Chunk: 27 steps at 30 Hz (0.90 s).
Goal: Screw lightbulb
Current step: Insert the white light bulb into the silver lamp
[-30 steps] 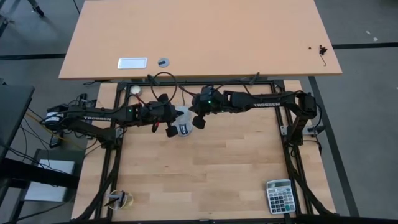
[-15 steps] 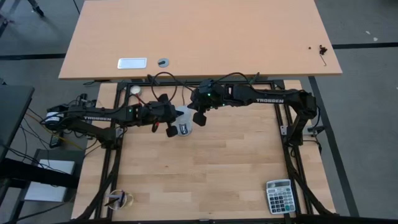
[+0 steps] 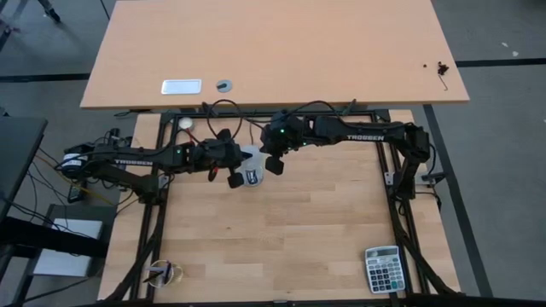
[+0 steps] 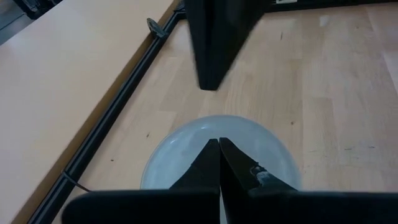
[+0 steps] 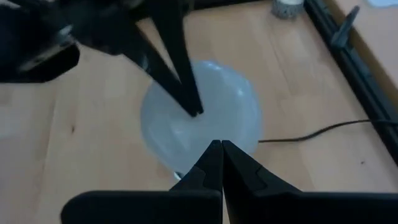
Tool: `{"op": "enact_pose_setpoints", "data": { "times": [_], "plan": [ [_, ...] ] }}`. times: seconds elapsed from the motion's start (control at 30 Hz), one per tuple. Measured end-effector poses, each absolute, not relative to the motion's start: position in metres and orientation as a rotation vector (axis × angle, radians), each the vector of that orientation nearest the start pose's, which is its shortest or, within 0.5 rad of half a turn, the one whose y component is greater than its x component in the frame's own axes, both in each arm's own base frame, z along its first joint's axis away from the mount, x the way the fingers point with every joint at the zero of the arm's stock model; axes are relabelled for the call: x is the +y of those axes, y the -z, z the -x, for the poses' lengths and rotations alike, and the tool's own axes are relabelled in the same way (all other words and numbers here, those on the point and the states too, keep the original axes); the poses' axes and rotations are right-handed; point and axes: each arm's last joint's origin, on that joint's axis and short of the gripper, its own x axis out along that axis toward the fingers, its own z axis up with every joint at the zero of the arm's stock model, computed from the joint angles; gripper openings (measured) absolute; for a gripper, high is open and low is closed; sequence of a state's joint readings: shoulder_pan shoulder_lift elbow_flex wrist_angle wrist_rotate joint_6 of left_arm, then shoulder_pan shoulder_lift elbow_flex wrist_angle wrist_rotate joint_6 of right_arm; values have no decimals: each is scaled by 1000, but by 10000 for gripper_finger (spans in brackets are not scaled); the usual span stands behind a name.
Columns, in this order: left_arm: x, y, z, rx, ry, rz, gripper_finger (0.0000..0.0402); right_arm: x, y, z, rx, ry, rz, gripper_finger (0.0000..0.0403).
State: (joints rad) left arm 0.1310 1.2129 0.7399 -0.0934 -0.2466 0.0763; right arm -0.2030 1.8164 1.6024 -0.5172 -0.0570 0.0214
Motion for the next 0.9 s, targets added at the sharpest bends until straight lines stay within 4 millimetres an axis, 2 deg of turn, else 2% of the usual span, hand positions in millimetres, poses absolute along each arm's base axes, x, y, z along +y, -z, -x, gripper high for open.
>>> {"op": "enact_pose_setpoints", "data": {
  "times": [0.23,0.4,0.6,0.9],
  "plan": [
    [40,-241,-251,584,-346,-106,0,-85,-301,-400,713,158,-100,9],
    [40,-241,-251,584,-348,-108,0,-91,-281,-403,756,192,-99,9],
    [40,-241,-251,585,-348,-109,0,-93,-277,-410,723,202,-102,9],
    [40,-241,-250,588,-344,-110,0,-87,-274,-409,753,193,-113,9]
  ]
}}
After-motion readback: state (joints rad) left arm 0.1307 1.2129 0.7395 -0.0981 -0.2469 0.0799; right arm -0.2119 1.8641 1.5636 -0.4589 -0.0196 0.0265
